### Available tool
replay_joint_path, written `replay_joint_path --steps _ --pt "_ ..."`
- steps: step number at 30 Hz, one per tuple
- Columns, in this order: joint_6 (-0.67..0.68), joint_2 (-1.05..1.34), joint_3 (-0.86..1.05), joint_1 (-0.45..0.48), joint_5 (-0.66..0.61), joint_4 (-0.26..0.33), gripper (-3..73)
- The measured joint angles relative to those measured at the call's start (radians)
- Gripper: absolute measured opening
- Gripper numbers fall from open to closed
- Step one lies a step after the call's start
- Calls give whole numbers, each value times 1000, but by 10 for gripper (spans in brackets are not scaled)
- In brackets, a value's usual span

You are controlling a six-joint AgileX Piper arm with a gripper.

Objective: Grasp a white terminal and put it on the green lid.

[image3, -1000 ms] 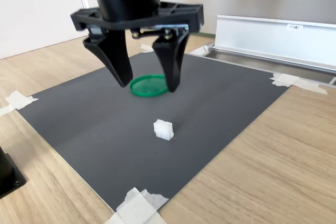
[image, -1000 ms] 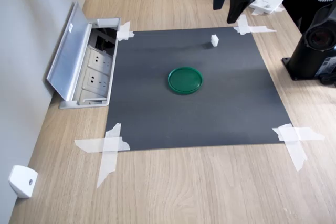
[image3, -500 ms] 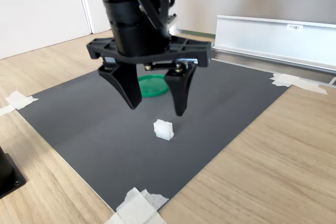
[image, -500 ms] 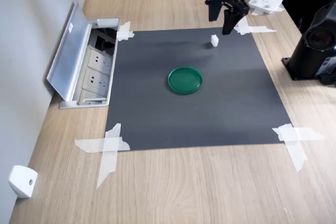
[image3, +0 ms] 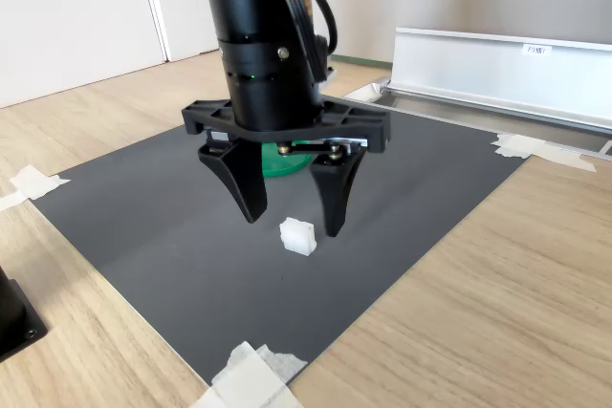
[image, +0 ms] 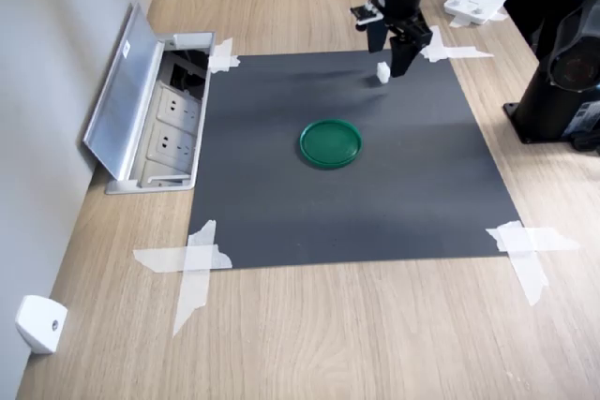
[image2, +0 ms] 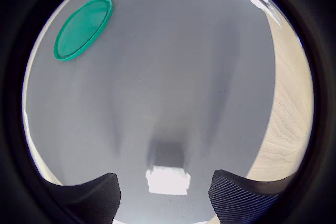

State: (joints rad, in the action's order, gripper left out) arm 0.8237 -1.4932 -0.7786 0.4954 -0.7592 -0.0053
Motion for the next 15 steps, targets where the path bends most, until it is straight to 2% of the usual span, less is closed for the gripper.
replay_joint_path --steps 3,10,15 --pt "7 -24 0 -2 9 21 710" --pt "6 -73 0 -2 20 22 708" --pt "-5 -90 0 -2 24 21 669"
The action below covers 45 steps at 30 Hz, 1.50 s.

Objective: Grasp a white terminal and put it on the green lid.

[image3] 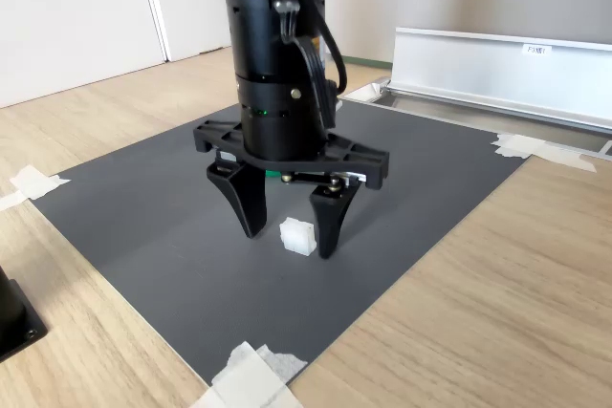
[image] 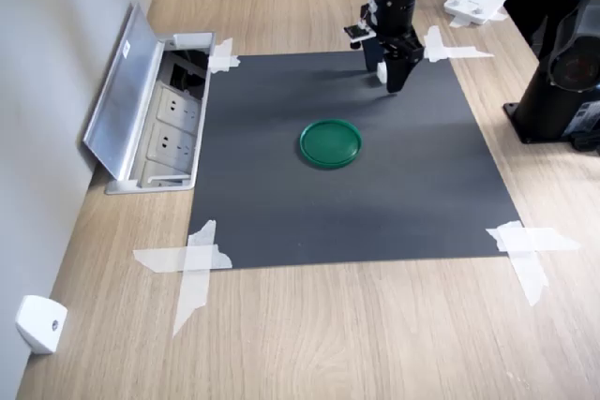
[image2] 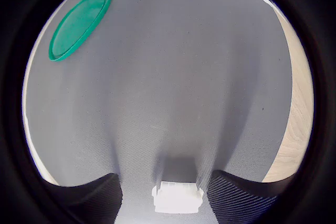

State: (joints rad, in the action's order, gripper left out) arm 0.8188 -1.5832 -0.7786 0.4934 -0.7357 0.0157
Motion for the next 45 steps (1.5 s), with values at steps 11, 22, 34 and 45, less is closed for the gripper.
replay_joint_path --steps 11,22,34,45 --pt "9 -5 -1 0 14 -16 313" --pt "57 82 -48 -2 -98 -83 311" --pt "4 154 -330 -309 -364 -84 311" --pt "-155 27 -358 -590 -275 -76 311"
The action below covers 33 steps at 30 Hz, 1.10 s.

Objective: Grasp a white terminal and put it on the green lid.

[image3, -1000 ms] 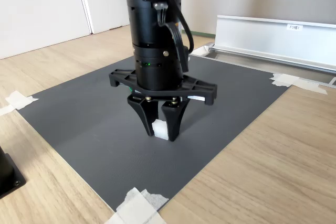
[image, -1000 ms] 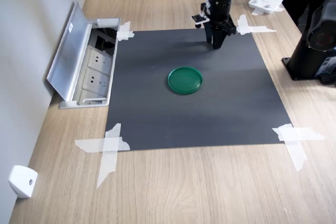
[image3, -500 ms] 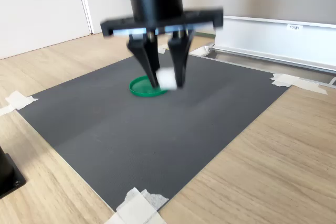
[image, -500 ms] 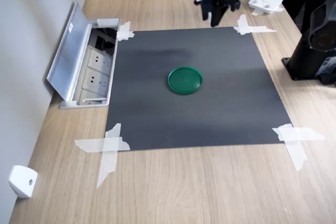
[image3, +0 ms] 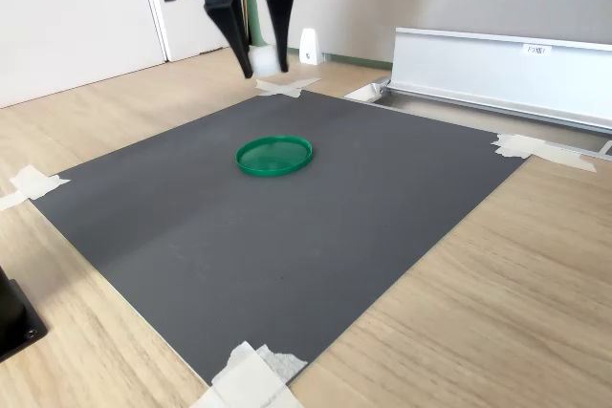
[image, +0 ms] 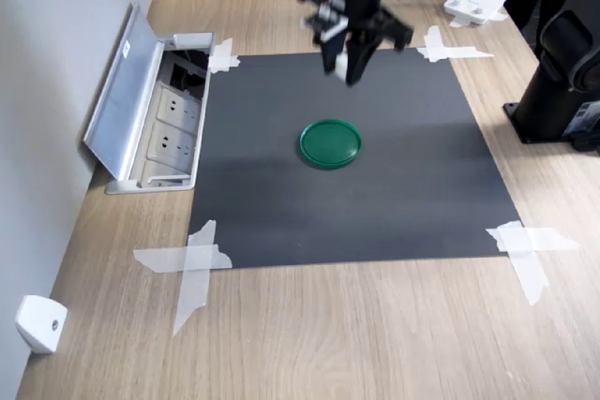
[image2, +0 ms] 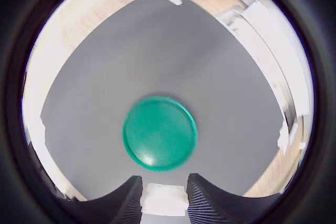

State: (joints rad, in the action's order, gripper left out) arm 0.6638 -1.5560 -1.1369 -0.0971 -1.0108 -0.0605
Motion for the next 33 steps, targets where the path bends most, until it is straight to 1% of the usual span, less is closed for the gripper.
replay_joint_path --steps 3,5,11,13,21,31,33 --pt "-43 -54 0 -43 31 -15 311" --pt "-69 -85 0 -56 50 -25 311" --pt "-103 -160 0 -61 94 -65 311" --pt "-104 -178 0 -61 104 -70 311" --pt "-103 -226 0 -61 110 -70 311" --pt "-40 -248 0 -61 102 -70 312" --pt "-34 -248 0 -61 102 -70 341"
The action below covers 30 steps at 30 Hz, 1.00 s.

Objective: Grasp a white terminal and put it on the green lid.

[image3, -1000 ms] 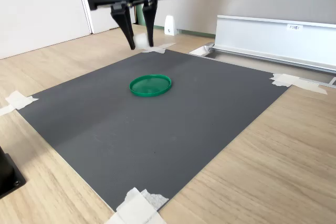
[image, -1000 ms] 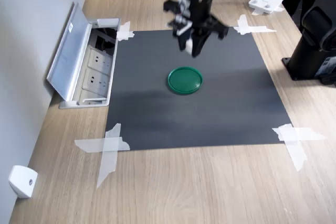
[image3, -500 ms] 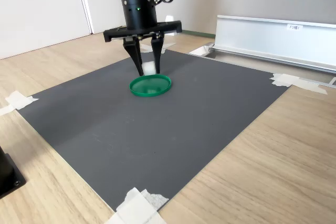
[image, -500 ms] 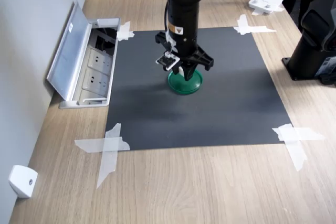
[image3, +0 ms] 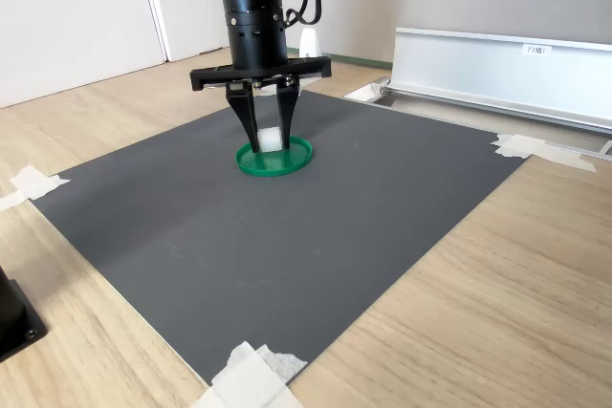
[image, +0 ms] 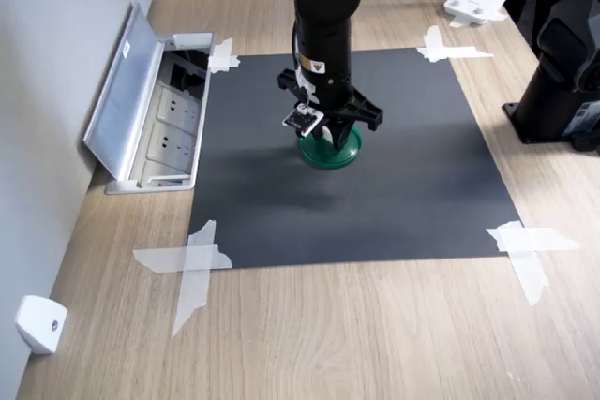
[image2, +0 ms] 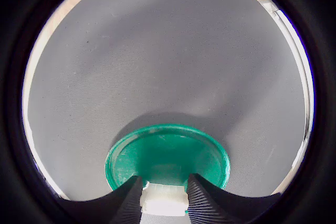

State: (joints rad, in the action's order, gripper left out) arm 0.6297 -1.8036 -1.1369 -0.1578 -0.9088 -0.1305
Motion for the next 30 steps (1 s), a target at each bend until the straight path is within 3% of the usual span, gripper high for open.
replay_joint_path --steps 8,11,17,20,22,24,30 --pt "2 22 0 0 0 -4 633" --pt "2 70 0 0 9 -7 677" --pt "-1 244 0 0 59 5 678" --pt "-9 341 0 0 79 49 630" --pt "-10 396 0 0 83 100 559" --pt "-10 453 7 0 94 166 464" --pt "-12 683 147 0 221 368 66"
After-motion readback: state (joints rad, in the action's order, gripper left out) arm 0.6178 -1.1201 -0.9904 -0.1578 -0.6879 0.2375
